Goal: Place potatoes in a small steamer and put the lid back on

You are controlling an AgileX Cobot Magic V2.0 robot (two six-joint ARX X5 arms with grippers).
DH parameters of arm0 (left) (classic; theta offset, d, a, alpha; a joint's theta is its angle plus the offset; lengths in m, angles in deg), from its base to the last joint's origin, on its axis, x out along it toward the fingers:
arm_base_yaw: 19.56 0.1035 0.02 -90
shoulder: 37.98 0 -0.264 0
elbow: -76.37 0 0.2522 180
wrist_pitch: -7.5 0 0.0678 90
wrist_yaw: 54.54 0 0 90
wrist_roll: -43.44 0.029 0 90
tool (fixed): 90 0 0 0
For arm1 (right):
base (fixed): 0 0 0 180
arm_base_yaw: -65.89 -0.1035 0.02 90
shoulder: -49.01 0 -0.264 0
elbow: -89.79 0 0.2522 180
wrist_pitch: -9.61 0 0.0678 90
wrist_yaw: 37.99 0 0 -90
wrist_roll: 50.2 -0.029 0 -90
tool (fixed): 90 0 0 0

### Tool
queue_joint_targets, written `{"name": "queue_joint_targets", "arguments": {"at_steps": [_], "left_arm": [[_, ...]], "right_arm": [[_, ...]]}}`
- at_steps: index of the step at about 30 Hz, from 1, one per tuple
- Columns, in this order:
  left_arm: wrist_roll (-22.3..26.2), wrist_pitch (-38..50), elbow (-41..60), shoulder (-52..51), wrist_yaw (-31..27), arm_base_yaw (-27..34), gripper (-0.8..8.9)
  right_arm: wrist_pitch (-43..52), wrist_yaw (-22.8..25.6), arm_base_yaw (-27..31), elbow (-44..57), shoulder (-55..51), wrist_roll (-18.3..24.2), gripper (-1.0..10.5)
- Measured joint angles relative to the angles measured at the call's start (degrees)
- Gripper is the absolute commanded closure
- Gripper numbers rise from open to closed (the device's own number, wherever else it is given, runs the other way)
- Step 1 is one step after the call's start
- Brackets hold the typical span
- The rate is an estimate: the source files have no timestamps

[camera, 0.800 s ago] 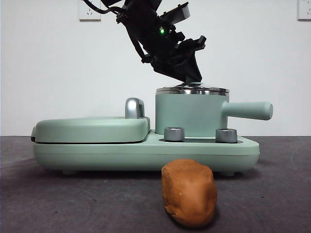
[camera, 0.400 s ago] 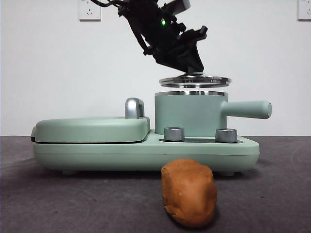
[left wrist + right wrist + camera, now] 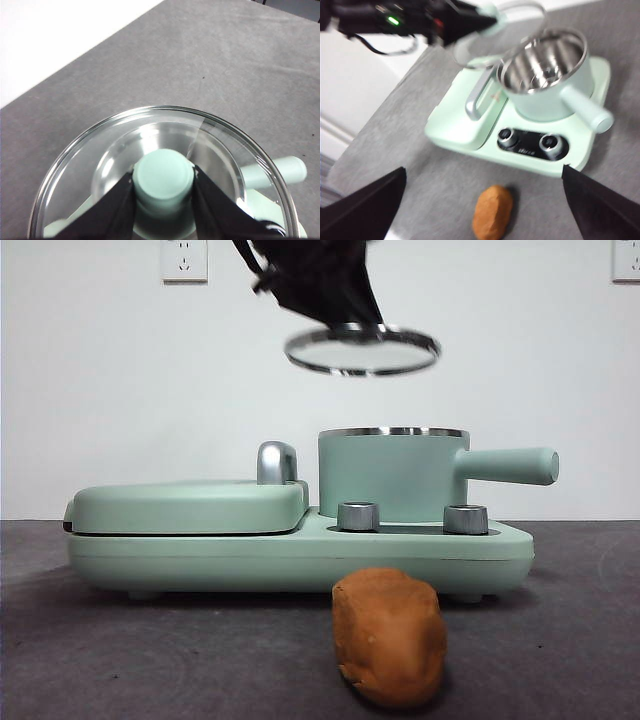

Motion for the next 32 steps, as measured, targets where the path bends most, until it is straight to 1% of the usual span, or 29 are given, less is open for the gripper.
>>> {"name": "queue_joint_targets", "arguments": {"at_steps": [4, 7, 10, 17, 21, 23, 28, 32], "left_arm": [[0.00, -4.11, 0.00, -3.08, -0.02, 1.20, 7.98], [0.02, -7.61, 0.00, -5.09, -0.04, 2.01, 7.98], [0.55, -10.80, 0.00, -7.15, -0.02, 2.47, 7.98], [2.05, -17.31, 0.00, -10.69, -0.02, 3.10, 7.98], [2.69, -19.52, 0.00, -11.56, 0.00, 3.15, 7.98], [2.93, -19.80, 0.00, -11.69, -0.02, 3.15, 7.98], [2.99, -20.98, 0.00, -11.72, 0.00, 3.15, 7.98], [2.99, -20.92, 0.00, -11.72, 0.00, 3.15, 7.98]], "right_arm": [[0.02, 0.39, -3.82, 0.00, 3.61, -1.92, 4.5], [0.02, 3.08, -7.87, 0.00, 6.56, -3.23, 4.5], [0.04, 7.65, -13.22, 0.00, 10.08, -4.50, 4.5], [0.61, 21.27, -28.98, 0.00, 19.85, -7.87, 4.5], [3.43, 28.20, -37.40, -0.02, 26.45, -8.96, 4.5], [5.11, 30.62, -40.35, 0.00, 29.86, -9.22, 4.5], [8.87, 34.10, -45.38, -0.02, 38.32, -9.92, 4.5], [10.47, 34.62, -47.63, -0.02, 45.37, -11.10, 4.5]]}}
